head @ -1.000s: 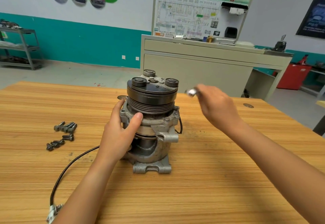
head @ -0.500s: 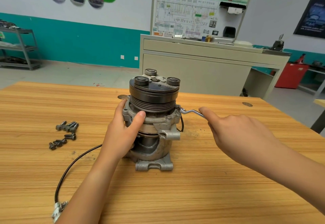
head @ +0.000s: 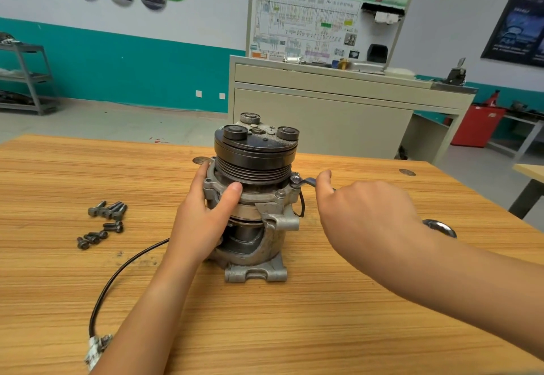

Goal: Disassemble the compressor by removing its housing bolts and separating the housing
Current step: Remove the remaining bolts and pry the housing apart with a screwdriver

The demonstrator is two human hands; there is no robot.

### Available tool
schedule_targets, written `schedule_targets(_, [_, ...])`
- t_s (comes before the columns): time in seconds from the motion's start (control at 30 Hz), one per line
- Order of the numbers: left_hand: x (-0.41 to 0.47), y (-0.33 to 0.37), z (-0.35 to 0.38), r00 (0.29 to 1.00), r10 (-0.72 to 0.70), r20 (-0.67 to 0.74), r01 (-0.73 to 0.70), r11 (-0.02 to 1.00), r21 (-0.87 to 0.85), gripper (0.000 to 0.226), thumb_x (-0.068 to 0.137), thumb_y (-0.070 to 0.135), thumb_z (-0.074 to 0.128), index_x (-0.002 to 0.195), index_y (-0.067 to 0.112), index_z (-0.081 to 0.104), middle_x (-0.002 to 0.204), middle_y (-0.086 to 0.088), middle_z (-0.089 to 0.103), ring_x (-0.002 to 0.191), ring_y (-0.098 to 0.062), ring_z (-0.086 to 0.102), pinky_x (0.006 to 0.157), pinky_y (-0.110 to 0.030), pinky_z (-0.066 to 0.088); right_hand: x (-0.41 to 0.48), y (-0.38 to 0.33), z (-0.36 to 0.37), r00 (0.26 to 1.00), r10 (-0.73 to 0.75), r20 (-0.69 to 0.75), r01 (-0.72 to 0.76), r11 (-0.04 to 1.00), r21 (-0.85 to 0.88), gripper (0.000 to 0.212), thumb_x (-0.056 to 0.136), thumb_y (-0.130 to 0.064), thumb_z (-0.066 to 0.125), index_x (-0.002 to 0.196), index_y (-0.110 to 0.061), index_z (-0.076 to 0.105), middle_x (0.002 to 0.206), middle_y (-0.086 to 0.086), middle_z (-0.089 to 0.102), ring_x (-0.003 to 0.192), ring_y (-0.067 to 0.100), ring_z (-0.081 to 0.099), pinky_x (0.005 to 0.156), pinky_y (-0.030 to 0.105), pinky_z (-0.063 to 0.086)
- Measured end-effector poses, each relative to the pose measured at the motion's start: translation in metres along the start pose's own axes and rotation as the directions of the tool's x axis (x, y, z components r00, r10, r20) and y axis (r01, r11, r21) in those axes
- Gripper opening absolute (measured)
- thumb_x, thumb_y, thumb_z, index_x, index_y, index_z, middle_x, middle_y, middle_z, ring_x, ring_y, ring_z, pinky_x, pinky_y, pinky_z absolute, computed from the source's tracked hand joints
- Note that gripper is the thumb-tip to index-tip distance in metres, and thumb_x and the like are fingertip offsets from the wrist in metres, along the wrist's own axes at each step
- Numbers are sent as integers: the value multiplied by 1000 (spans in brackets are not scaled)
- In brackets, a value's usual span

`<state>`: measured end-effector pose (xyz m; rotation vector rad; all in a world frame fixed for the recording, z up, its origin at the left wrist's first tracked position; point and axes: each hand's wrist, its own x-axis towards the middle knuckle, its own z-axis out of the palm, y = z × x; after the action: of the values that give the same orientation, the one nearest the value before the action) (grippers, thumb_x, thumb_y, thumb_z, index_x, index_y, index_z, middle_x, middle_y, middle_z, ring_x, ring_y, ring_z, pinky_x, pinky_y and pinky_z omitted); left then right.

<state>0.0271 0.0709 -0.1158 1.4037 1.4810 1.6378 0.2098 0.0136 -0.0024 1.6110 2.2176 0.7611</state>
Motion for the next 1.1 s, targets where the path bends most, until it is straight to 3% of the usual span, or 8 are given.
schedule_targets(0.3, [1,-3,0,1000,9,0,-9,1000,11,70,86,48,55,147,37,21,100,39,40,107,2,41,83,-18,32,-1,-4,8,999,-3,-39,3,1000,6,66,89,-1,33,144,-1,-2,55,4,34,42,18,31,34,23,20])
schedule_targets(0.5, [2,-4,-1,1000,25,3,-25,1000,-2,70,86,47,55,147,35,23,101,37,41,108,2,41,86,-20,31,1,14,14,998,-50,-32,55,986,159,63,90,-8,33,145,-12,2,60,0,33,49,15,30,40,27,21])
schedule_targets(0.6, [2,-4,0,999,35,8,-35,999,-2,69,86,46,55,146,35,23,101,35,41,109,1,40,87,-21,31,3,22,9,996,-86,32,75,963,258,59,88,-5,33,142,-17,11,64,-2,38,54,14,35,41,27,23])
schedule_targets(0.77, [1,-5,1,1000,25,6,-24,1000,-10,69,86,47,55,146,36,22,98,40,38,106,4,39,77,-12,30,6,13,-7,987,-113,115,76,955,288,50,88,-6,37,138,-11,28,69,-2,37,57,12,37,42,25,26])
schedule_targets(0.9, [0,-2,1,1000,27,5,-27,999,-20,70,87,47,56,147,35,22,112,26,44,109,0,40,87,-21,32,11,10,-21,974,-174,144,140,965,222,33,90,-9,38,122,-10,47,67,-2,38,55,11,35,41,23,32])
schedule_targets(0.97, [0,-2,1,1000,22,11,-22,999,-24,72,86,48,56,147,34,21,114,24,43,111,0,39,88,-23,32,15,14,-20,965,-199,169,146,949,280,27,95,-13,35,112,-7,54,66,-1,41,53,10,37,35,14,33])
schedule_targets(1.0, [1,-3,1,1000,20,13,-20,1000,-21,73,85,49,56,147,35,20,113,25,43,111,0,39,88,-22,32,15,16,-18,964,-197,175,134,938,318,27,97,-15,33,110,-7,55,66,0,43,52,9,38,33,12,31])
schedule_targets(1.1, [1,-3,1,1000,22,15,-22,1000,-7,74,83,51,56,147,36,22,102,39,40,109,4,38,83,-17,31,13,19,-7,981,-109,162,38,921,387,22,97,-20,34,115,-14,45,70,-2,45,58,11,41,45,25,34])
